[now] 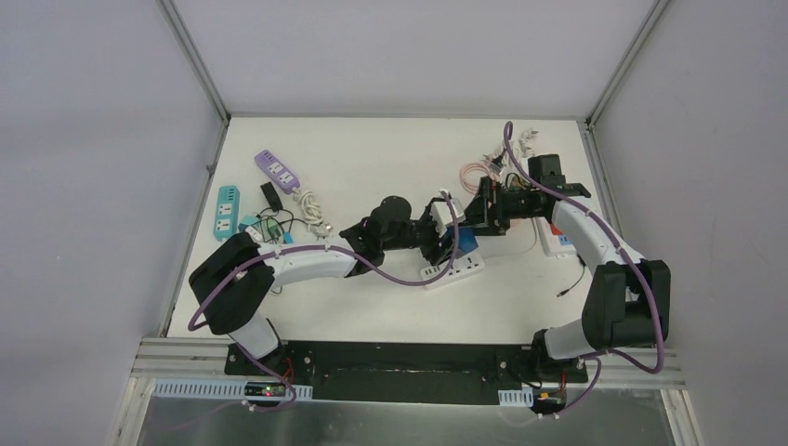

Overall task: Pull the plug off the socket
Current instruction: Place the plug at the center of the board.

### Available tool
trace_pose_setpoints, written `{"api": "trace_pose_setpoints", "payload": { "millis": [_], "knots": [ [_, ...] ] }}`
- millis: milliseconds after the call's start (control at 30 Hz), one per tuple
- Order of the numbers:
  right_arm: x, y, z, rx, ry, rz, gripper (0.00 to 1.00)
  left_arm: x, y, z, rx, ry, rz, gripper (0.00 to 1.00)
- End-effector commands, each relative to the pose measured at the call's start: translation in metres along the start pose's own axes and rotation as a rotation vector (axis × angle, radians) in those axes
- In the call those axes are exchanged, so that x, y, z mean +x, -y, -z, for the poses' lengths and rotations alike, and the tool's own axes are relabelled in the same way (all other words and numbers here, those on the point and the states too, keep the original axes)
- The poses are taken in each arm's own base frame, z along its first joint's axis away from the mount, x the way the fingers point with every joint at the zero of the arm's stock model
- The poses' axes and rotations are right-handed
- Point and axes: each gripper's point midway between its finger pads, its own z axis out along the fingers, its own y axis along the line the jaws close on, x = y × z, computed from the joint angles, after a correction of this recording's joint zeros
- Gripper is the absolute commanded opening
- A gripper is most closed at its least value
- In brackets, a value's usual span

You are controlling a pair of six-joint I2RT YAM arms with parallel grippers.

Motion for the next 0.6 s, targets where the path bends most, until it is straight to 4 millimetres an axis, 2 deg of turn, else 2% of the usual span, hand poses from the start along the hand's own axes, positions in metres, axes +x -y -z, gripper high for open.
{"api": "trace_pose_setpoints", "payload": {
  "millis": [0, 167, 367, 567],
  "knots": [
    [-0.002, -0.022, 0.007, -0.06, 0.019, 0.084, 1.0, -0.028, -0.004, 0.006, 0.015, 0.066, 0.084, 0.0],
    [-0.004, -0.032, 0.013, -0.116, 0.021, 0.121, 1.0, -0.017, -0.006, 0.015, 0.0, 0.028, 0.165, 0.0],
    [-0.004, -0.026, 0.016, -0.091, 0.026, 0.126, 1.0, -0.011, -0.015, 0.037, -0.076, 0.021, 0.242, 0.0],
    [-0.007, -0.022, 0.017, -0.077, 0.028, 0.125, 1.0, 0.002, -0.032, 0.062, -0.175, -0.047, 0.396, 0.0]
  ]
}}
